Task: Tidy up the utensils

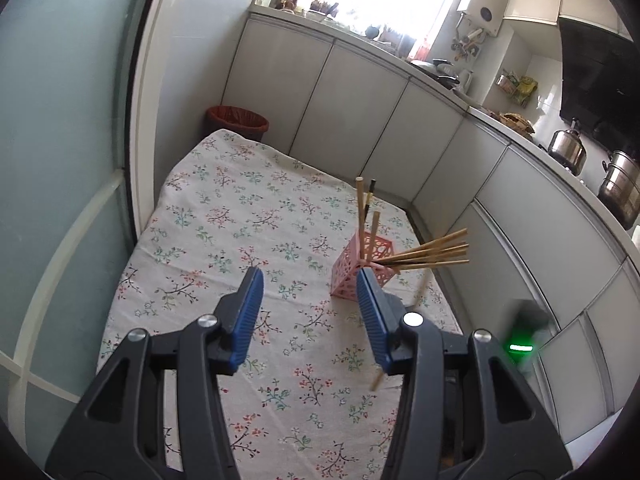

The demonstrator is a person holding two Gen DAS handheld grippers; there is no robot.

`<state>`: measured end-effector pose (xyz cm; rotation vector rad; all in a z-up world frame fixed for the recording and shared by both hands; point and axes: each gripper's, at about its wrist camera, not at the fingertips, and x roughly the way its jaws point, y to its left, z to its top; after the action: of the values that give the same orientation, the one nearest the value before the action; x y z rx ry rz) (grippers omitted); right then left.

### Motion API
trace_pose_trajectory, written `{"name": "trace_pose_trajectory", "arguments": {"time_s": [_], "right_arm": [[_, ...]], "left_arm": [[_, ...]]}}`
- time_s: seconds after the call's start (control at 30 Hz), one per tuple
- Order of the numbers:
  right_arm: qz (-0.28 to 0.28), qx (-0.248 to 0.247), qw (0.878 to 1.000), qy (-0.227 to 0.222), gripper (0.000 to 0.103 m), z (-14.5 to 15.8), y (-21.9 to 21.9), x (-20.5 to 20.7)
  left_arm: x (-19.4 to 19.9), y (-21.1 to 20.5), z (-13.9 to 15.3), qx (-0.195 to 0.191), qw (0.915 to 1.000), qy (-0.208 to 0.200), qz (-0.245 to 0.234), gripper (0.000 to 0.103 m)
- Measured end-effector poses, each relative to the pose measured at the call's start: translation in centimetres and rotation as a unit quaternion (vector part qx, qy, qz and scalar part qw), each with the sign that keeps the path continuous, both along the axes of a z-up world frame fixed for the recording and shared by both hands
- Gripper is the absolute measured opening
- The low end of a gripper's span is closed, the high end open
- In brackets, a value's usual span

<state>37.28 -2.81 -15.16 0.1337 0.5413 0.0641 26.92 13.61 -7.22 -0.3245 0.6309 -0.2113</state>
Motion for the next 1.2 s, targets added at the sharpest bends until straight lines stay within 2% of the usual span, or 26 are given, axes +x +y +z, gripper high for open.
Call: {"name": "trace_pose_trajectory", "arguments": {"time_s": [0.1, 0.27, 0.4, 0.5, 0.7, 0.8, 0.87, 0.97, 1.03, 1.1, 1.2], "right_arm": [[0.007, 0.041, 0.999, -0.022, 0.007, 3.5, -2.0, -0.8], [0.007, 0.113, 0.990, -0.085, 0.007, 9.3, -5.8, -1.3], [-0.004, 0.108, 0.984, -0.142, 0.007, 12.8, -6.6, -1.0], [-0.023, 0.103, 0.981, -0.165, 0.007, 14.5, -6.3, 1.6], [-0.090, 0.082, 0.972, -0.200, 0.007, 14.4, -5.2, 8.5], [-0.098, 0.061, 0.972, -0.204, 0.007, 12.6, -4.2, 11.8], [-0.100, 0.042, 0.973, -0.202, 0.008, 10.4, -3.4, 13.5], [-0.100, 0.043, 0.978, -0.177, 0.014, 7.3, -3.0, 14.5], [-0.106, 0.057, 0.976, -0.183, 0.023, 7.3, -3.7, 13.3], [-0.106, 0.061, 0.971, -0.204, 0.055, 8.6, -4.3, 11.2], [-0.102, 0.049, 0.964, -0.239, 0.056, 11.4, -5.2, 6.9]], "left_arm": [[0.1, -0.4, -0.2, 0.001, 1.0000, 0.002, -0.003, 0.050], [0.1, -0.8, -0.4, 0.005, 1.0000, 0.001, -0.006, 0.050], [0.1, -0.8, -0.4, 0.000, 1.0000, 0.003, -0.007, 0.050], [0.1, -0.9, -0.6, 0.000, 1.0000, 0.002, -0.009, 0.050], [1.1, -0.5, -1.4, -0.002, 0.9999, 0.009, -0.011, 0.050], [1.6, -0.1, -1.7, -0.006, 0.9998, 0.018, -0.011, 0.050], [1.9, 0.2, -1.8, -0.001, 0.9998, 0.020, -0.004, 0.050], [1.8, 1.1, -1.5, -0.001, 0.9998, 0.015, 0.015, 0.050], [1.7, 1.6, -1.2, -0.006, 0.9996, 0.010, 0.027, 0.050], [1.4, 1.6, -0.7, -0.012, 0.9995, 0.005, 0.029, 0.050], [0.5, 0.7, 0.4, -0.010, 0.9996, -0.011, 0.024, 0.050]]}}
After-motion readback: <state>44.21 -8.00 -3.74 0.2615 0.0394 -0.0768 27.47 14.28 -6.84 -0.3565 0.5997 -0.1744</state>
